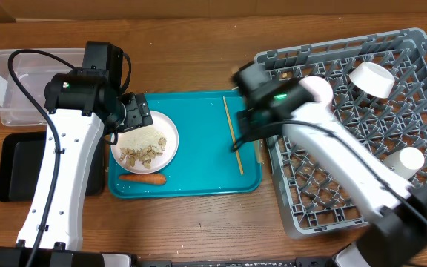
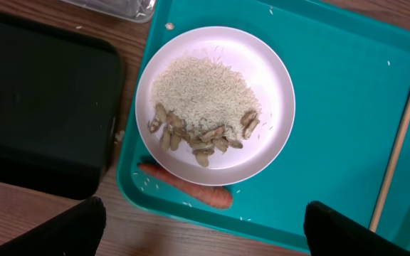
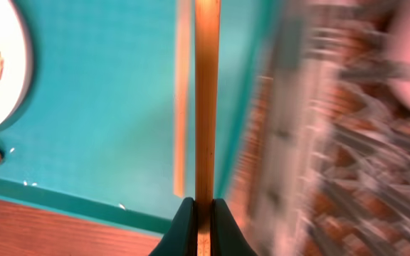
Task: Sort waste into correct bins and load items into the dishwasher
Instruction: 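Insert the chopstick into the rack and release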
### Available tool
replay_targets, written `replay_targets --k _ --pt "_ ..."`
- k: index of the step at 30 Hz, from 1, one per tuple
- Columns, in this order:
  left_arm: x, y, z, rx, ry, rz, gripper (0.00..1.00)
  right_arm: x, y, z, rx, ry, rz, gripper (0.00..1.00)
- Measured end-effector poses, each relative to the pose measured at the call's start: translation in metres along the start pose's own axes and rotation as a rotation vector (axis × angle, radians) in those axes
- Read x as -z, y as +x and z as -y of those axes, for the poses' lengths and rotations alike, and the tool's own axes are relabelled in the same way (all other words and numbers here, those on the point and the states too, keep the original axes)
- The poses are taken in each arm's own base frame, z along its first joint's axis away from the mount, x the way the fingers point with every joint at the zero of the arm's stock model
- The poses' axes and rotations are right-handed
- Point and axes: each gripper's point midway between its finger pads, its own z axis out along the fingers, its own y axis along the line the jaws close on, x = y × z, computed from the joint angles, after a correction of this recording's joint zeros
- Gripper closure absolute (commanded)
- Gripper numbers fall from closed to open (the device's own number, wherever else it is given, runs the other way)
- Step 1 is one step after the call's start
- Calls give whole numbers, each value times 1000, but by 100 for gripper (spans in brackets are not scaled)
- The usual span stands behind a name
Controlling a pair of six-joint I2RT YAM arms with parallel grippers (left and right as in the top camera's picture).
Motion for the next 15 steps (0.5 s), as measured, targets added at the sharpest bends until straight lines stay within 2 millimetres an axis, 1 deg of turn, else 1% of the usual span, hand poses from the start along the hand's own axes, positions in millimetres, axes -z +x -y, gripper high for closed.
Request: replay_targets --k 1,3,4,6,9,12,15 --pt "0 0 0 0 0 0 9 7 1 13 -28 13 2 96" --pt "0 0 0 0 0 0 9 14 7 36 -78 44 -29 96" --pt "0 0 0 0 0 0 9 15 12 46 -99 62 -54 96" --pt "0 0 0 0 0 0 9 12 22 59 -121 85 -99 96" --pt "0 0 0 0 0 0 9 6 41 66 -116 113 -170 96" --pt "0 0 0 0 0 0 9 -6 57 71 -106 136 -223 96" --pt "0 0 0 0 0 0 9 -20 67 74 -101 148 -246 96"
